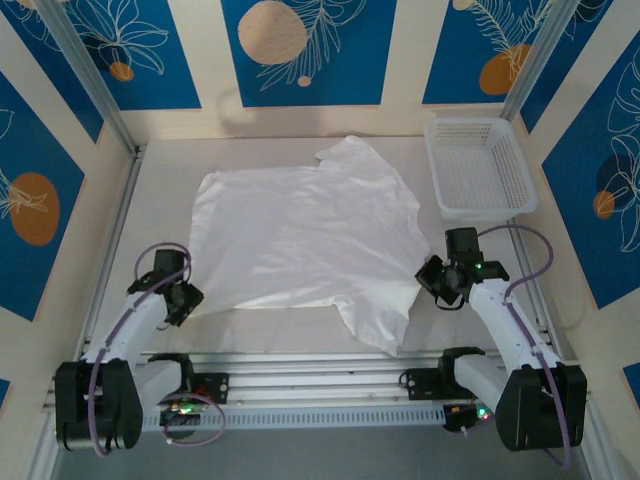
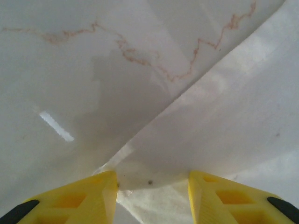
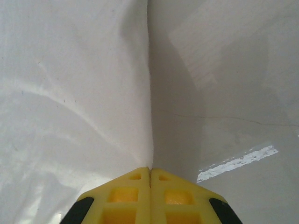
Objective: Fold the inside-out t-shirt
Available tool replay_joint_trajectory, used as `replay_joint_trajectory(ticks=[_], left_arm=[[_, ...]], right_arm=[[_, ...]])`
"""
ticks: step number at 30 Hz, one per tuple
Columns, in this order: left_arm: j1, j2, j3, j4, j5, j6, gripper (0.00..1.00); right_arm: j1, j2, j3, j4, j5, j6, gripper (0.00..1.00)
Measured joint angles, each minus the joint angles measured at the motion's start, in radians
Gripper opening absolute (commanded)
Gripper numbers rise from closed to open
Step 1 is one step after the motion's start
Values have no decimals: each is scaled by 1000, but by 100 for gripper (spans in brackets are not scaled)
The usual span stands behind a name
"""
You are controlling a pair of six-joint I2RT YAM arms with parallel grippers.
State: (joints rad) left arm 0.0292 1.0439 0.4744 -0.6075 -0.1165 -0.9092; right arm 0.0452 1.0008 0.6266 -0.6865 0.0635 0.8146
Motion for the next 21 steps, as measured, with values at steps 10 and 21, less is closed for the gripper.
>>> replay_joint_trajectory(ticks=[10, 21], left_arm=[[35, 21, 0, 51, -30, -2, 40], [39, 50, -8, 43, -31, -8, 0]], right_arm=[[-6, 26, 0, 20, -16, -11, 0], [-17, 26, 0, 20, -30, -19, 0]])
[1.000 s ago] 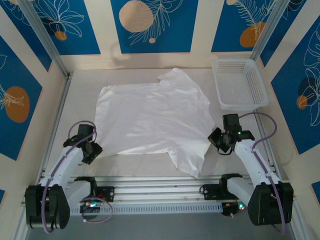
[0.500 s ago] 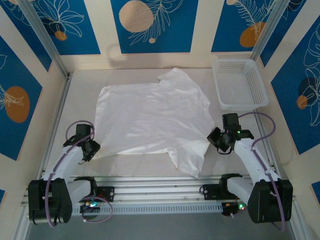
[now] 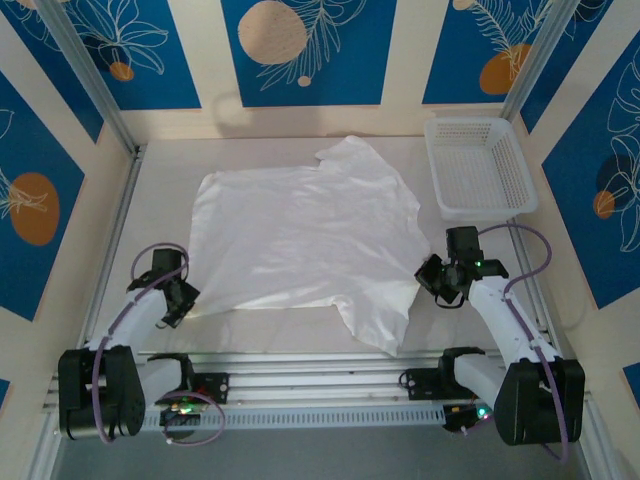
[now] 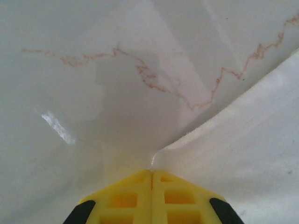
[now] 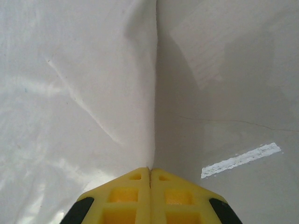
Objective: Fold the inside-out t-shirt
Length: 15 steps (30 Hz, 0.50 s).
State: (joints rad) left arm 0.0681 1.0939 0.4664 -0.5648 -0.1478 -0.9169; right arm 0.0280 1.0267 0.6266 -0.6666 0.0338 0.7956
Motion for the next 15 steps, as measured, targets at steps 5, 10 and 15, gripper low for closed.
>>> replay_joint_trajectory(ticks=[5, 10, 15], left_arm=[[0, -86, 32, -87, -37, 2, 0], [0, -225, 59, -182, -86, 2, 0], [0, -269, 48, -232, -80, 4, 0]], right_arm=[[-23, -30, 0, -26, 16, 6, 0], [-57, -176, -48, -68, 31, 16, 0], [-60, -191, -76, -118, 30, 25, 0]])
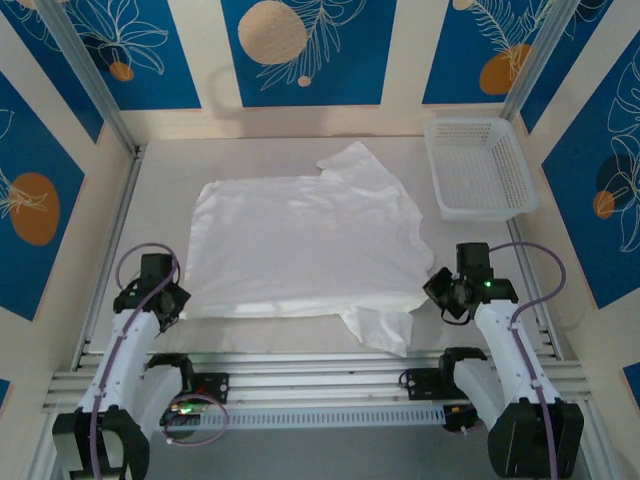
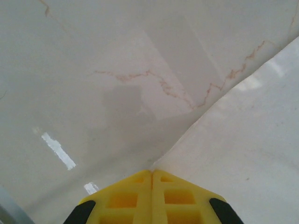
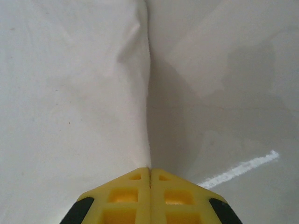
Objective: Fold the inside-out t-shirt
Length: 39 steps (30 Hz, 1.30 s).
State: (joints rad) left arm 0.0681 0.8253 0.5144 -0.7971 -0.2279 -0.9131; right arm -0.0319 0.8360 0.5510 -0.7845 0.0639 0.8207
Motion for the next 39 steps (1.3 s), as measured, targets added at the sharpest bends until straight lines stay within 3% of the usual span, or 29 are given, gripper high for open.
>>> replay_joint_trajectory(ticks=[8, 19, 37, 39], left_arm=[[0, 23, 79, -7, 76, 19, 0], [0, 406, 351, 176, 130, 67, 0], [0, 699, 421, 320, 104, 119, 0], [0, 720, 421, 332, 103, 119, 0]], right_arm=[[6, 22, 70, -12, -11, 7, 0], [39, 355, 359, 130, 24, -56, 0], [24, 601, 378, 254, 82, -120, 0], [24, 636, 379, 265, 87, -127, 5]])
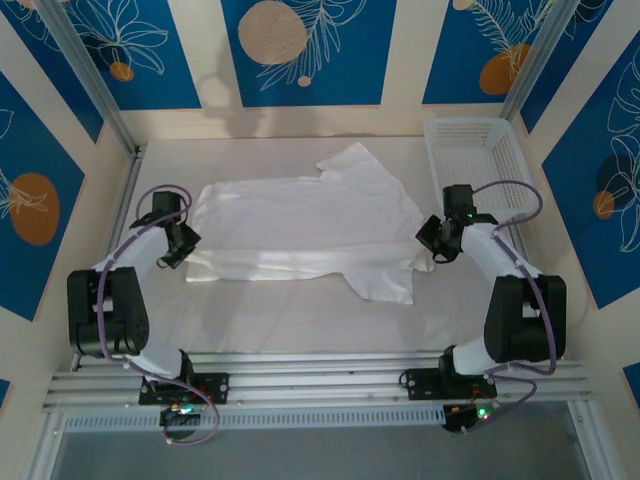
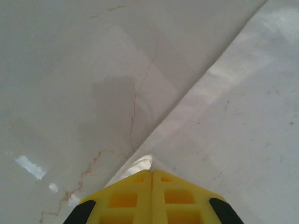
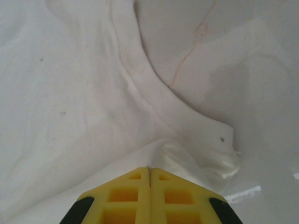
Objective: Fold the inside-out t-shirt
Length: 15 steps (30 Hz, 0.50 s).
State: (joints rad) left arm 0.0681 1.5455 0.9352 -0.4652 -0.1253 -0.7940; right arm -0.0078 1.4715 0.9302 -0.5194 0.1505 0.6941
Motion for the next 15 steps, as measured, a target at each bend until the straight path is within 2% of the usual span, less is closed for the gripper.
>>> replay_joint_trajectory(ticks=[2, 4, 7, 11, 12, 15], left_arm=[[0, 22, 0, 11, -3, 0, 0], [0, 43, 0, 19, -2, 1, 14], [0, 50, 0, 26, 2, 1, 32], [0, -10, -2, 31, 10, 6, 38], [0, -47, -2, 29, 13, 10, 43], [-7, -187, -5, 31, 41, 19, 43]], right_arm=[[0, 35, 3, 6, 1, -9, 18], [0, 63, 19, 2, 1, -22, 31], [0, 69, 56, -24, 6, -35, 45], [-1, -13, 77, -55, 16, -27, 47], [-2, -57, 69, -62, 18, -18, 47], [1, -218, -8, -63, 15, 17, 46]])
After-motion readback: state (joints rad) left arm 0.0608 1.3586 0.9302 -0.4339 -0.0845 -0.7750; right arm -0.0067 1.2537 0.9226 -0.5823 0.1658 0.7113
